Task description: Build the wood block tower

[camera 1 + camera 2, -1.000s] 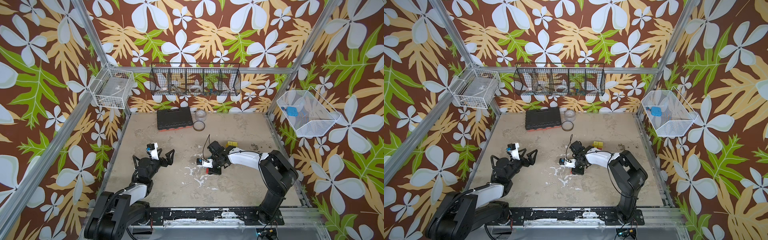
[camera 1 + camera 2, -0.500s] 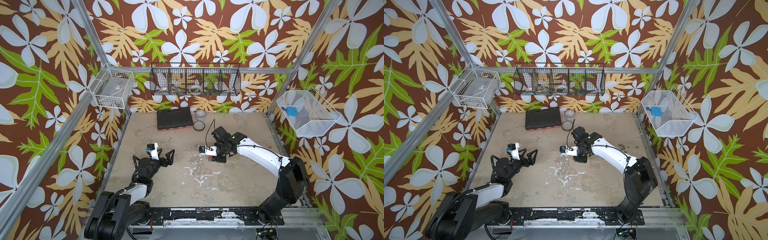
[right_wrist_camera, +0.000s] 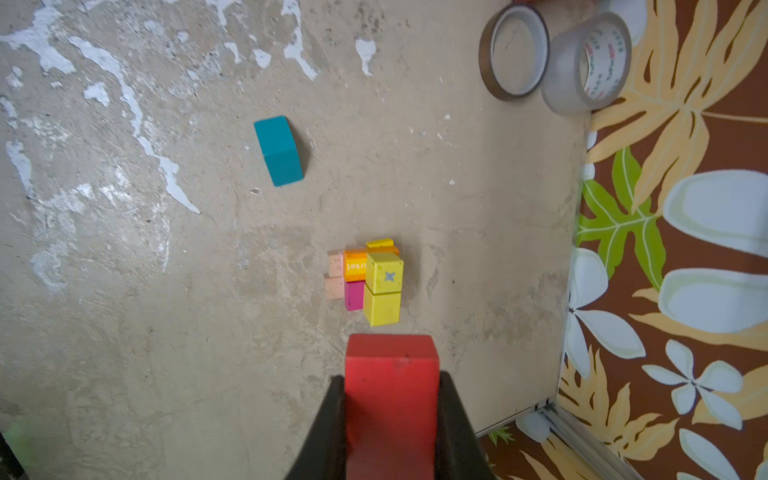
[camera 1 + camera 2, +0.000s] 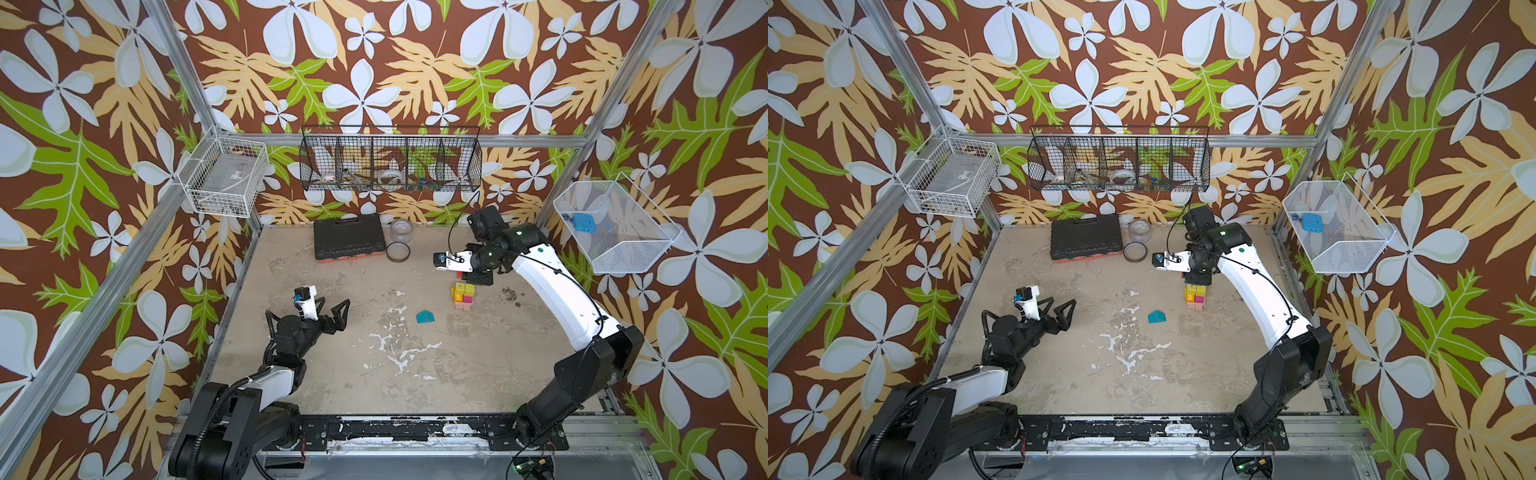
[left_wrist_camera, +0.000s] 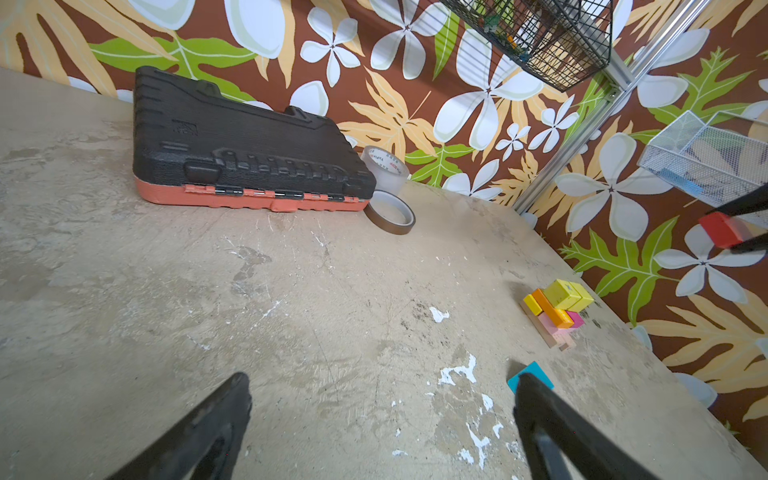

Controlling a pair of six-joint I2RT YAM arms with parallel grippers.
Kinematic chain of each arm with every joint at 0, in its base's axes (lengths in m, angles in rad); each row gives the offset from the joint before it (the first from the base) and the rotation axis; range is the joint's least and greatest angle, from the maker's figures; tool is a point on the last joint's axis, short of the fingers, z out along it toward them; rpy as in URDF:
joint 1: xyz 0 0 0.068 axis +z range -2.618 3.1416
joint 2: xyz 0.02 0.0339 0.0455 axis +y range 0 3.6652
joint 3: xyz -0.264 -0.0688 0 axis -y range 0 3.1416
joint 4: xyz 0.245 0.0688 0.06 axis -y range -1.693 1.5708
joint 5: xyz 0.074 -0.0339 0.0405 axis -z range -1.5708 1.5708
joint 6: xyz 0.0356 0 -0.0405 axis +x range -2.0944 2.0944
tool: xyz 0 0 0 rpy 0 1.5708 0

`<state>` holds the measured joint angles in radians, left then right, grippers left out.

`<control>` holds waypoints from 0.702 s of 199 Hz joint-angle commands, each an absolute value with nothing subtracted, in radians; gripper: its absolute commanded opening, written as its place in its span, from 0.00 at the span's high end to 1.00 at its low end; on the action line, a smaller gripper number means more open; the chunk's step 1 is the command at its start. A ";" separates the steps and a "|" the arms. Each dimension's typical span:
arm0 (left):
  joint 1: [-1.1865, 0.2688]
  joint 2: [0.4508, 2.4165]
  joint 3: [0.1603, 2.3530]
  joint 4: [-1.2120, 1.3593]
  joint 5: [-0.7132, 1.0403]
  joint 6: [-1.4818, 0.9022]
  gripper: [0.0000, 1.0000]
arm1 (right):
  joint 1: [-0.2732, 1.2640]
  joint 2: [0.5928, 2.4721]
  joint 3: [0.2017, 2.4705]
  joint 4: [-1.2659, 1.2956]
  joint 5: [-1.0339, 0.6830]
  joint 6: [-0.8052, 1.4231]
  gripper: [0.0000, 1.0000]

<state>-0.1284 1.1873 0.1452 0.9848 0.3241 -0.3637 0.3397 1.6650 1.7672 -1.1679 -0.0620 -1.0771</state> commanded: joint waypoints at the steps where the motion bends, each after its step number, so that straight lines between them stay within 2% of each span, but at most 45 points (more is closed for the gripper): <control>1: -0.127 1.189 0.149 1.038 0.378 -0.353 0.00 | 0.289 1.685 1.770 -1.195 -0.109 -1.133 1.00; 124: -0.128 1.198 0.140 1.075 0.427 -0.347 0.00 | 0.228 1.917 1.791 -1.149 -0.140 -1.160 1.00; 140: -0.127 1.199 0.140 1.075 0.427 -0.347 0.00 | 0.217 1.931 1.795 -1.140 -0.142 -1.148 0.97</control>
